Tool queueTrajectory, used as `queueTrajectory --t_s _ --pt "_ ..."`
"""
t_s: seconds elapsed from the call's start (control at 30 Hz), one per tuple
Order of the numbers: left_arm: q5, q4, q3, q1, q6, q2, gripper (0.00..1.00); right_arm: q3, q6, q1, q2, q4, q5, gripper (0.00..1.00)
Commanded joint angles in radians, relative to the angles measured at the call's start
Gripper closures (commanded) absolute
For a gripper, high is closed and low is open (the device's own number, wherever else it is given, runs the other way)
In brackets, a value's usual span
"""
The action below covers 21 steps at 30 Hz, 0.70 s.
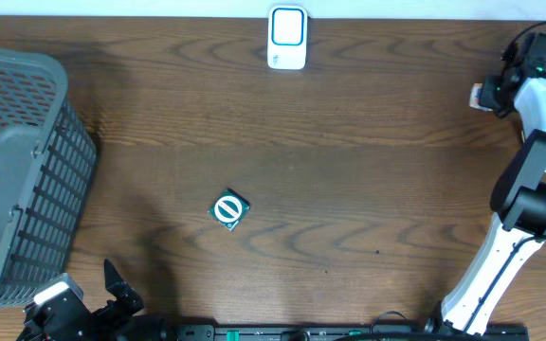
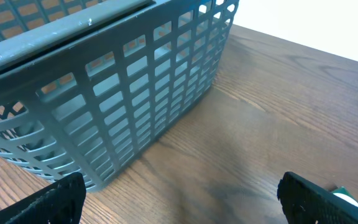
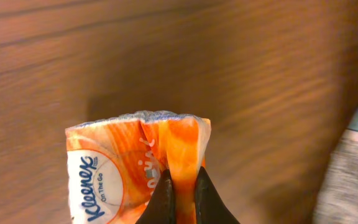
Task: Scan the item barcode
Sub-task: 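Carry the Kleenex box to the right table edge and release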
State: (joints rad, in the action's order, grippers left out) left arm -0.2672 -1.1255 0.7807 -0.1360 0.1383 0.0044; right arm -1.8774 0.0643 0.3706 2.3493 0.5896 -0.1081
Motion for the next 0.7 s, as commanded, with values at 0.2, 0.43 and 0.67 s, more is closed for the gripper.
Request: queueTrajectory --t_s 0.2,0.43,0.67 --pt "-0.002 0.0 0.004 -0.003 0.006 -0.001 0.02 -0.004 -0.075 0.035 -0.22 0.029 0.139 0.09" --pt "-0.002 0.0 0.004 -0.003 0.006 -0.001 0.02 -0.004 -0.298 -0.016 -0.418 0.109 0.737 0.01" --pt "-0.002 0.0 0.004 -0.003 0.006 -0.001 0.02 -0.003 -0.423 -0.237 -0.426 0.177 1.065 0.01"
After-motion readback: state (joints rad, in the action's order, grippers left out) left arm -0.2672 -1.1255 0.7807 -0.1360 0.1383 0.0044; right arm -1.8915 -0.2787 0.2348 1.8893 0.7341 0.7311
